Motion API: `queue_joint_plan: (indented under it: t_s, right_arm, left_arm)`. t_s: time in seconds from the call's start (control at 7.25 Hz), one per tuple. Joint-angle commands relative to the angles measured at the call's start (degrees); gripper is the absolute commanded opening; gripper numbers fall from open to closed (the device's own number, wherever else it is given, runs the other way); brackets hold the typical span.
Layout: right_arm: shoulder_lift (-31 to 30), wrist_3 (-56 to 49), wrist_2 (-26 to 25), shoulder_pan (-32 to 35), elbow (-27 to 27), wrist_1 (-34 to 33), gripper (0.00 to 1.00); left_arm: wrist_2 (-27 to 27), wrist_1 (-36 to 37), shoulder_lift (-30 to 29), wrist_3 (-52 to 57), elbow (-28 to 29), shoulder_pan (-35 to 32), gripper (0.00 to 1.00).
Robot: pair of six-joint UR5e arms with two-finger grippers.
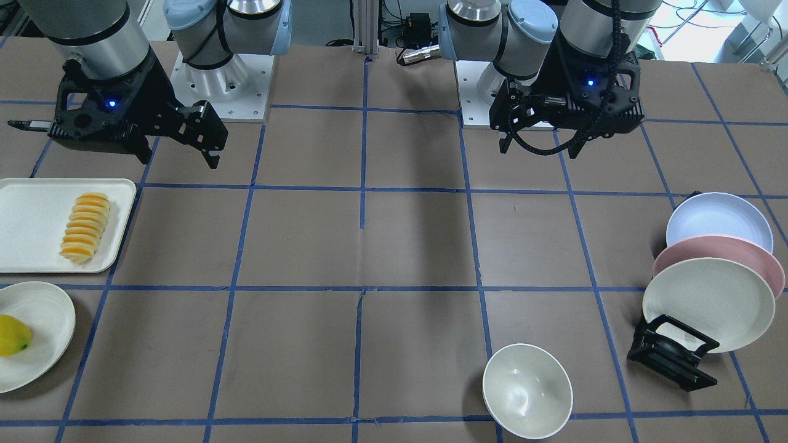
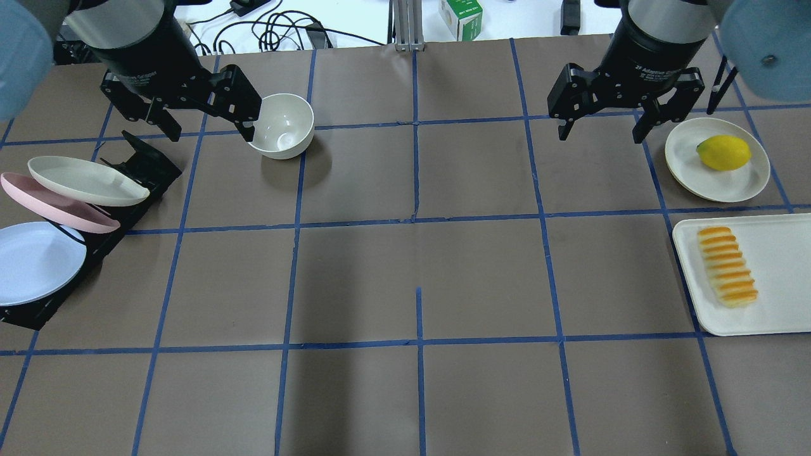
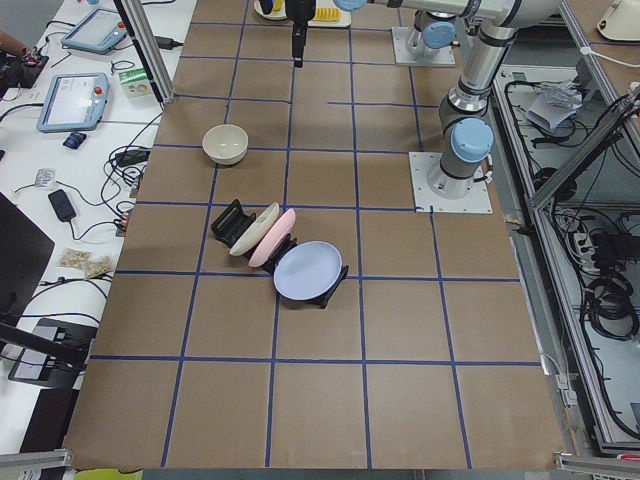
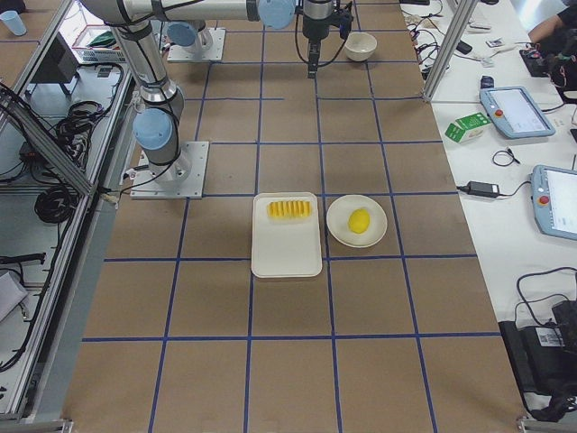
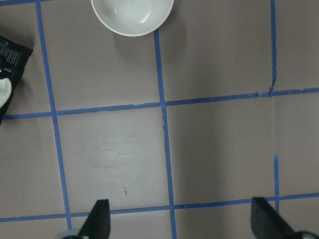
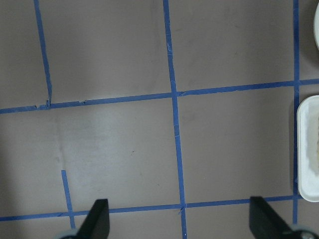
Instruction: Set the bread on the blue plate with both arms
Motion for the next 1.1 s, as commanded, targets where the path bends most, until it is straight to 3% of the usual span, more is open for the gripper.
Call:
queue_joint_plan:
  t_s: [0.0, 0.69, 0.83, 0.97]
  right_arm:
    - [-0.03, 0.05, -0.02, 0.15, 0.01, 0.02, 1.00]
    - [0.49, -0.47, -0.38, -0.29, 2.37, -1.37, 1.00]
    - [1.37, -2.74, -0.64, -2.12, 2.81, -2.25, 1.00]
    - [2.16, -5.89, -0.64, -6.92, 2.99, -2.26, 1.00]
  left_arm:
    - [-0.04, 1.26, 0.17, -0.30, -0.36, -0.03, 1.00]
    - [0.92, 0.65, 1.04, -0.91, -0.45, 1.10, 1.00]
    - [7.19, -0.05, 1.48, -0.74, -0.36, 5.89, 1.00]
    - [8.56, -0.23, 0.79, -1.17, -1.23, 14.30, 1.00]
